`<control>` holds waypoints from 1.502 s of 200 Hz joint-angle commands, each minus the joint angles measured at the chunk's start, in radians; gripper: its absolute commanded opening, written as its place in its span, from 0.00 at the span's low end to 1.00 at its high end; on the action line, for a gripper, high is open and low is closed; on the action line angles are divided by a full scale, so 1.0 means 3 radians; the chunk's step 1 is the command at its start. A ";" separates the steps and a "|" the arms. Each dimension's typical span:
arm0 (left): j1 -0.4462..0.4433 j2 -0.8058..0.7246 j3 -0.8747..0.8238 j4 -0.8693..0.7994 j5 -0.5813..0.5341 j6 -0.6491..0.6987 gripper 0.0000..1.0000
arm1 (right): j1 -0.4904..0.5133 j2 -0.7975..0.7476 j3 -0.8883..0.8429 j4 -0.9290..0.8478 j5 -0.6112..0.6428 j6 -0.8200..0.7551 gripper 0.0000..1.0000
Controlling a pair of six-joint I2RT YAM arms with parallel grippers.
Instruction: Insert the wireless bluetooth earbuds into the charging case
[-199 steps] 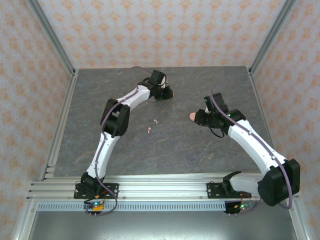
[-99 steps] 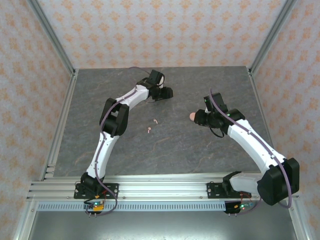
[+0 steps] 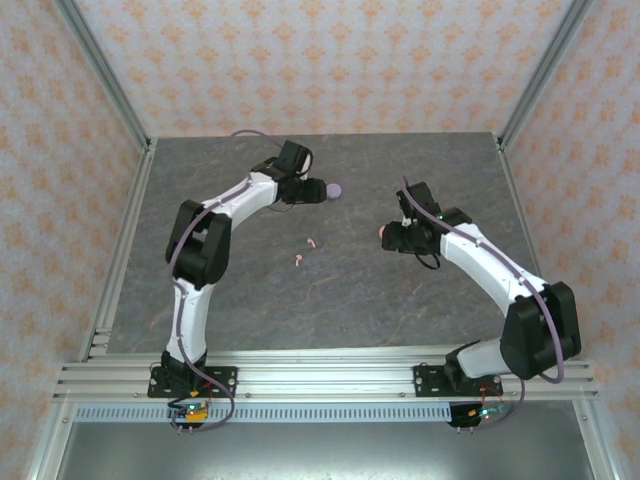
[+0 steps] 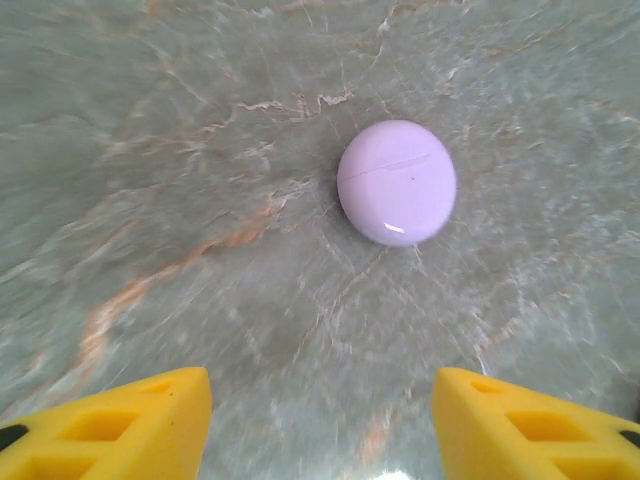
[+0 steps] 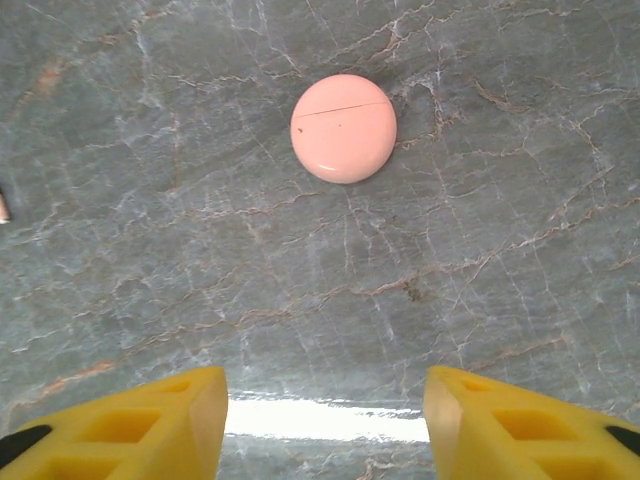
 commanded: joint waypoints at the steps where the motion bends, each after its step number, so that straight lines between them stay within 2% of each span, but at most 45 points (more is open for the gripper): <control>1: 0.0018 -0.0539 -0.0329 0.0025 -0.0175 0.0197 0.61 | -0.0091 0.0215 0.0183 0.0003 -0.0067 -0.0189 0.59; 56: -0.0136 -0.1478 -0.1115 -0.0152 -0.0491 0.0282 0.61 | -0.0187 0.0904 0.0608 -0.0107 -0.0208 -0.0540 0.66; 109: -0.0324 -0.2300 -0.1742 -0.0165 -0.0550 0.0089 0.61 | -0.0192 0.1527 0.1185 -0.0418 0.0034 -0.0626 0.67; 164: -0.0427 -0.2953 -0.2286 -0.0031 -0.0531 -0.0070 0.61 | -0.0201 0.1939 0.1523 -0.0574 0.0057 -0.0717 0.67; 212: -0.0429 -0.3239 -0.2445 -0.0123 -0.0699 -0.0050 0.62 | -0.0230 0.2196 0.1757 -0.0688 0.0122 -0.0691 0.67; 267: -0.0429 -0.3232 -0.2437 -0.0142 -0.0729 -0.0054 0.62 | -0.0233 0.2351 0.1893 -0.0725 0.0171 -0.0699 0.66; 300: -0.0427 -0.3215 -0.2430 -0.0140 -0.0715 -0.0056 0.62 | -0.0232 0.2423 0.1930 -0.0734 0.0172 -0.0679 0.61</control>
